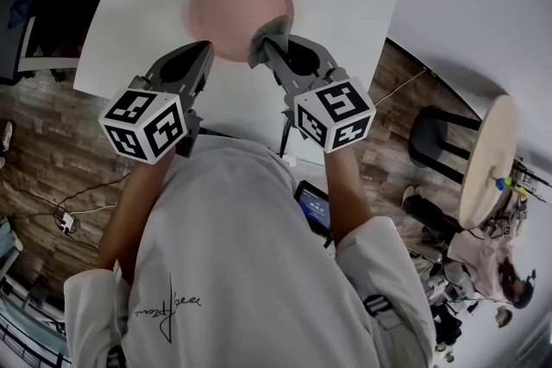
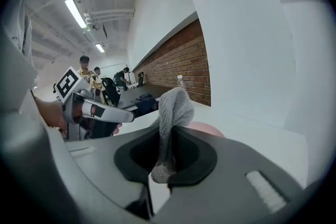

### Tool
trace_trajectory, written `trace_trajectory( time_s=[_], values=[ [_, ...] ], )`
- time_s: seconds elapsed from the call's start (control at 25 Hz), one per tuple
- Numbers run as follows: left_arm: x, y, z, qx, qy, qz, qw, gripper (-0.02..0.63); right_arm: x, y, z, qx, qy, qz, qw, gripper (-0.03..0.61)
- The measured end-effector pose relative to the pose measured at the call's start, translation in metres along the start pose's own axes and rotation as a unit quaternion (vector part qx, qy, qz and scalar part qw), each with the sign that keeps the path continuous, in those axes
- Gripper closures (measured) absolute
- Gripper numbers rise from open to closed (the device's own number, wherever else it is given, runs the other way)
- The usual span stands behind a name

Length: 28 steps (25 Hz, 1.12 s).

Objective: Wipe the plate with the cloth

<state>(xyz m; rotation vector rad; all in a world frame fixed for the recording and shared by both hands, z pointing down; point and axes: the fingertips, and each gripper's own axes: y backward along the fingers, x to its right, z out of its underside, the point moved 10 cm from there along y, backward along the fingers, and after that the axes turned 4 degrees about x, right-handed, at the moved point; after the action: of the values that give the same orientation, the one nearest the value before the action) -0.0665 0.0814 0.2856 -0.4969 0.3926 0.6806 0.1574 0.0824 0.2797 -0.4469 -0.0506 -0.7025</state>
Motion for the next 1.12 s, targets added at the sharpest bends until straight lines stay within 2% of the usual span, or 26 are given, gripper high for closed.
trace_trajectory(
  time_s=[0.52, 0.8, 1.12],
  values=[
    [0.009, 0.010, -0.019, 0.039, -0.014, 0.015, 0.9990, 0.601, -0.015, 0.005, 0.004, 0.015, 0.002, 0.004, 1.000, 0.545],
    [0.014, 0.011, -0.027, 0.043, -0.017, 0.016, 0.9988, 0.601, -0.012, 0.006, 0.003, 0.021, -0.023, 0.009, 0.999, 0.545],
    [0.014, 0.012, -0.026, 0.051, 0.002, 0.016, 0.9985, 0.597, -0.016, 0.004, 0.005, 0.010, -0.021, 0.012, 1.000, 0.545]
  ],
)
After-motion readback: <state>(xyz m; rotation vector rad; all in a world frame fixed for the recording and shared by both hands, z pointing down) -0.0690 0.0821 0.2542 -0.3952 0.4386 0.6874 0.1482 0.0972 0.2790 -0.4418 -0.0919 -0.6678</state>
